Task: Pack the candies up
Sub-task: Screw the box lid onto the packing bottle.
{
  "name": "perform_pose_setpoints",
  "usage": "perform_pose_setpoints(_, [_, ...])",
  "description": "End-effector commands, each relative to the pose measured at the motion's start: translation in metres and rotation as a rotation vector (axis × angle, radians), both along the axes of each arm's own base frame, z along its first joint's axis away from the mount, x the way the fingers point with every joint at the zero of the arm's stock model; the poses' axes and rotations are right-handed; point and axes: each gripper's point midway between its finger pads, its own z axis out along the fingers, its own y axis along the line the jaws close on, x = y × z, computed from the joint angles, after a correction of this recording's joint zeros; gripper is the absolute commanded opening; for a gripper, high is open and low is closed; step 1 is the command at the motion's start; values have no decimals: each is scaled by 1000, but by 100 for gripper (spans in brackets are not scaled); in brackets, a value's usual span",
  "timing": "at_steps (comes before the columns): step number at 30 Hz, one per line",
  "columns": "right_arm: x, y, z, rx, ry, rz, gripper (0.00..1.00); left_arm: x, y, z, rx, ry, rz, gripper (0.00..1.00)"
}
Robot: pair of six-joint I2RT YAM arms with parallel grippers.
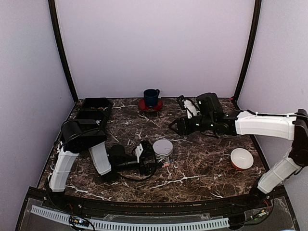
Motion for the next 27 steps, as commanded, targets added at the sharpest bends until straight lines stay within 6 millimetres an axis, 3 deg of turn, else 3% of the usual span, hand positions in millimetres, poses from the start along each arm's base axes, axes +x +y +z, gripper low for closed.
perform_pose_setpoints(1, [-2, 33, -5, 89, 134, 123, 57, -12, 0, -12, 23, 34, -55, 78])
perform_pose_setpoints(5, [-2, 42, -25, 86, 212, 153, 50, -13, 0, -12, 21, 33, -61, 77])
perform_pose_setpoints(12, [-11, 38, -47, 77, 286, 166, 41, -13, -1, -11, 17, 34, -64, 77])
perform_pose_setpoints(23, [-28, 33, -59, 84, 344, 192, 24, -11, -1, -12, 18, 36, -53, 77])
perform_pose_setpoints(27, [-34, 29, -59, 90, 354, 196, 11, -8, 0, -12, 18, 40, -37, 77])
